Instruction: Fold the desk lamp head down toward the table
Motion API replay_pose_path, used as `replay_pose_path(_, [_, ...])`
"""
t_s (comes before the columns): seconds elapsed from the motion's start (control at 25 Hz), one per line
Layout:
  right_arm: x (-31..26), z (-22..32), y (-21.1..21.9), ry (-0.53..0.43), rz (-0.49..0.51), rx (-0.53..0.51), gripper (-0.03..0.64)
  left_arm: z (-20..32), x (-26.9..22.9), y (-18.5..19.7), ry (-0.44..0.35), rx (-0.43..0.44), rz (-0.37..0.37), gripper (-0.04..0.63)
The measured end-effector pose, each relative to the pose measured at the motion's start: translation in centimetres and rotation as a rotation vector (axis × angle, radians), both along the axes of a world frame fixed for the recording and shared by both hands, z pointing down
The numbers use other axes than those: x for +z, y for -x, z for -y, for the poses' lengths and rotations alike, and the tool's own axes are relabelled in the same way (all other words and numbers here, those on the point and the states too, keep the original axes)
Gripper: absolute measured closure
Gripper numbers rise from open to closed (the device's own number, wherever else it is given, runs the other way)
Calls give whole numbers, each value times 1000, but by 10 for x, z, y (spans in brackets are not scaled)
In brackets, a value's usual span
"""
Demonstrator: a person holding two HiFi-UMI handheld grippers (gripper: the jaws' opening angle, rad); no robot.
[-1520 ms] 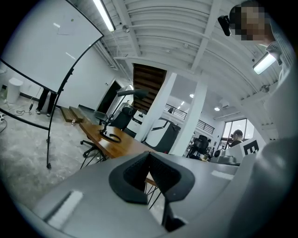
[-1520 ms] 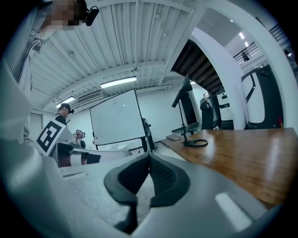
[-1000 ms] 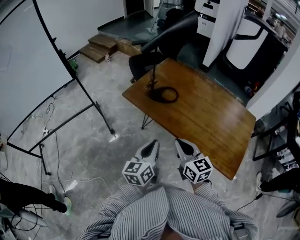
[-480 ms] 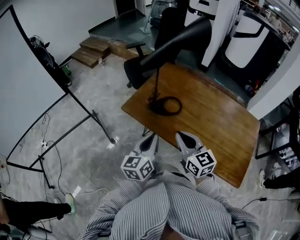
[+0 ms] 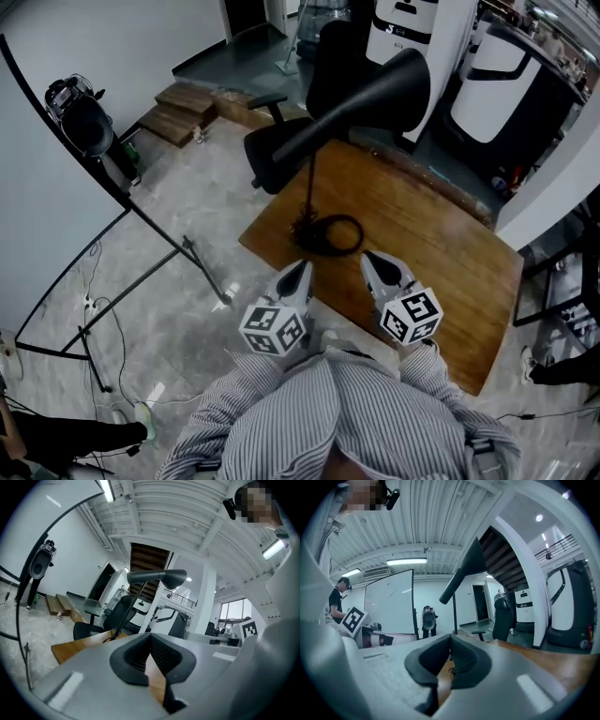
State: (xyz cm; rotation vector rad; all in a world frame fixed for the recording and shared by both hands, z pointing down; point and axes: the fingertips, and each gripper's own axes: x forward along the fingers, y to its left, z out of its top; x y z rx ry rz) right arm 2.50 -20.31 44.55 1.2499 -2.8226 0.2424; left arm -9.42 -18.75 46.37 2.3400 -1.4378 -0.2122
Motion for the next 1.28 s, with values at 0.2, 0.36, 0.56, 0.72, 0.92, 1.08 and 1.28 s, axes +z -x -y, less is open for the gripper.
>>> replay_pose_path(0.2, [-22, 36, -5, -52, -48, -55, 615, 39, -11, -3, -51, 26, 56, 594])
replay_pose_path(0.36, [-29, 58, -10, -76, -82, -70, 615, 70, -20, 1, -83, 27, 113, 594])
replay_pose_path(0.56, [-34, 76, -12, -85, -106, -86, 615, 109, -29, 9, -101, 6, 183, 587])
replay_pose_path(0.72, [-32, 84, -16, -83, -111, -84, 615, 132, -29, 6, -119, 3, 258, 509])
replay_pose_path(0.92, [-34, 97, -22, -86, -122, -68, 615, 154, -26, 3, -115, 0, 298, 495])
replay_pose_path(1.08, [-45, 107, -28, -116, -117, -50, 615, 165, -21, -1, -100, -4, 300, 495])
replay_pose_path(1.28, [-77, 109, -28, -298, -187, -36, 615, 173, -15, -2, -79, -9, 289, 495])
